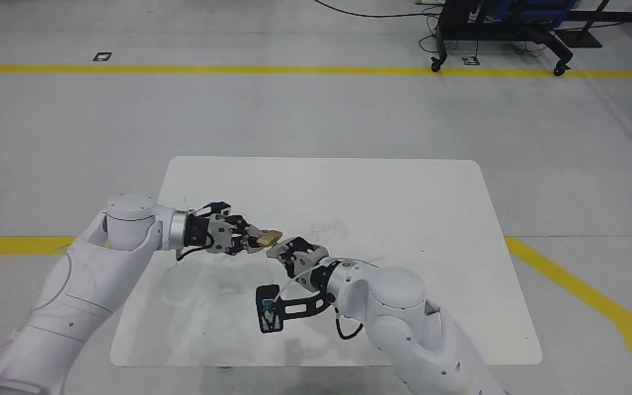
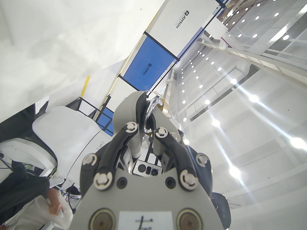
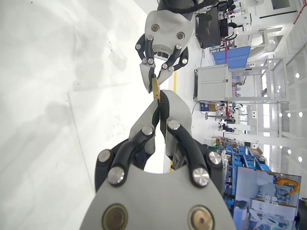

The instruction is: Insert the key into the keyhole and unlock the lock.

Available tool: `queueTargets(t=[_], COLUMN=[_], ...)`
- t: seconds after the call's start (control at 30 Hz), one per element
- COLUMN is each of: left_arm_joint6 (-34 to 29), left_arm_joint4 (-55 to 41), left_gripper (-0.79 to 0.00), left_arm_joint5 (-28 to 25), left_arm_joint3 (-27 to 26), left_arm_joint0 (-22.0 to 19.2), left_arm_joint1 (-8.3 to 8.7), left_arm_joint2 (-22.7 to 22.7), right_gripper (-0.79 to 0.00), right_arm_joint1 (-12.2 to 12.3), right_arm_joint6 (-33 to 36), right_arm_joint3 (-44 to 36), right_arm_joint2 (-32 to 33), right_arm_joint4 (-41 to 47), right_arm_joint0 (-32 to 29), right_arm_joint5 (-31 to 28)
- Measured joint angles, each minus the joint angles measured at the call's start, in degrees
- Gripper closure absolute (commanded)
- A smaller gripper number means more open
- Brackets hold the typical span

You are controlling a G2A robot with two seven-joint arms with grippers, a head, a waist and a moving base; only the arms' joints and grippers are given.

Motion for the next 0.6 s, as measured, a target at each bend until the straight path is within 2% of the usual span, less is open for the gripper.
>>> queueTargets(t=[0.23,0.6], left_arm_joint6=[-0.4,-0.7], left_arm_joint4=[-0.4,-1.0], left_gripper=[0.000,0.000], left_arm_joint5=[-0.4,-0.7], left_arm_joint3=[-0.1,0.0], left_arm_joint0=[-0.3,-0.6], left_arm_joint1=[0.42,0.82], left_arm_joint2=[0.8,1.0], right_gripper=[0.000,0.000], right_arm_joint1=[0.1,0.8], right_arm_joint6=[-0.8,-6.3], right_arm_joint3=[0.4,-0.7], right_arm_joint2=[-1.0,-1.2], right_arm_joint4=[0.6,1.6], right_arm_joint0=[1.1,1.8], right_arm_joint5=[-0.9,-1.9])
